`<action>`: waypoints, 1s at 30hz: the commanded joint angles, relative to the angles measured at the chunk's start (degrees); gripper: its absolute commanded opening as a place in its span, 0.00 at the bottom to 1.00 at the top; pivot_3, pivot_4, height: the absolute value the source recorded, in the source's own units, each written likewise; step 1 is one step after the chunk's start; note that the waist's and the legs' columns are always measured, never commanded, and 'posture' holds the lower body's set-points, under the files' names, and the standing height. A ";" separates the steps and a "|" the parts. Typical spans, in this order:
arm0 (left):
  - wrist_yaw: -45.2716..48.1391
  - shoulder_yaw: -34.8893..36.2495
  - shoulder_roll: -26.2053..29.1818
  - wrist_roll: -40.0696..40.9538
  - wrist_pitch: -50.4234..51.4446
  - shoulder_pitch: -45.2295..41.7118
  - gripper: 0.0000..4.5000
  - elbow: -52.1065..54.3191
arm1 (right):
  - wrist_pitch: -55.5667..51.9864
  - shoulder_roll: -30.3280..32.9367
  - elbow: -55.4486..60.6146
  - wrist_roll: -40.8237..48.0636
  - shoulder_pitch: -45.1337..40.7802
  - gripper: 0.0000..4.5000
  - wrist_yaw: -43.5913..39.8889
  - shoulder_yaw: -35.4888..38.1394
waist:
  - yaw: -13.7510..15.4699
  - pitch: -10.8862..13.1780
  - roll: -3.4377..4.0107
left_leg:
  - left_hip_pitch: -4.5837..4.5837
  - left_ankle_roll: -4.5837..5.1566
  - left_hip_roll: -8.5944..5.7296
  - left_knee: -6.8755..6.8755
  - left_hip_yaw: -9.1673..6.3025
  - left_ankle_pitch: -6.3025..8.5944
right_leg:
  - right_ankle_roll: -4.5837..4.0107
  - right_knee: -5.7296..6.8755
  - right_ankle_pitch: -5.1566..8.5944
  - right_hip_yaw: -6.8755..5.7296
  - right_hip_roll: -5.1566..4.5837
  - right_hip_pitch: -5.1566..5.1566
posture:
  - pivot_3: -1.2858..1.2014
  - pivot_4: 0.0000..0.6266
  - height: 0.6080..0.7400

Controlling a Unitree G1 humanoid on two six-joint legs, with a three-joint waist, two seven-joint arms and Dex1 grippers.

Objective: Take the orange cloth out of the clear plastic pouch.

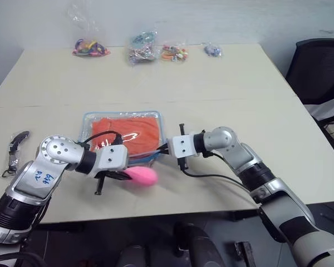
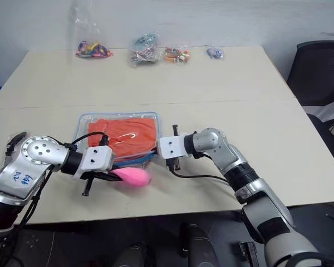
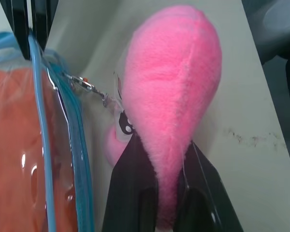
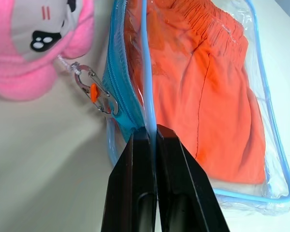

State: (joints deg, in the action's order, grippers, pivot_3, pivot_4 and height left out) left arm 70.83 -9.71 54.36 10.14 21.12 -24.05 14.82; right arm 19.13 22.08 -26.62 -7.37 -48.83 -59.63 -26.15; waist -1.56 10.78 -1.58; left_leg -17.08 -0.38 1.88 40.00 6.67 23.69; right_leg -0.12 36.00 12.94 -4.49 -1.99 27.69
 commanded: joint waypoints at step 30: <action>-6.63 27.98 7.82 3.14 -3.92 18.82 0.00 -21.08 | -0.29 18.28 23.39 9.34 14.68 0.01 -10.02 7.34 | 0.05 0.04 0.06 | 0.02 -0.01 0.00 -0.10 0.09 0.10 | -0.08 -0.04 0.06 -0.19 -0.11 0.08 | 0.52 0.24 1.00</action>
State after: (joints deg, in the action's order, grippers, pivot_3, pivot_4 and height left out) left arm 65.55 19.29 62.79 13.50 16.56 -5.15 -7.94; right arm 19.94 40.68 -4.81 1.02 -33.39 -69.66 -19.97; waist -1.51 10.82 -1.51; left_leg -17.06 -0.39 1.88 39.90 6.77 23.79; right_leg -0.20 35.98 13.00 -4.68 -2.12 27.76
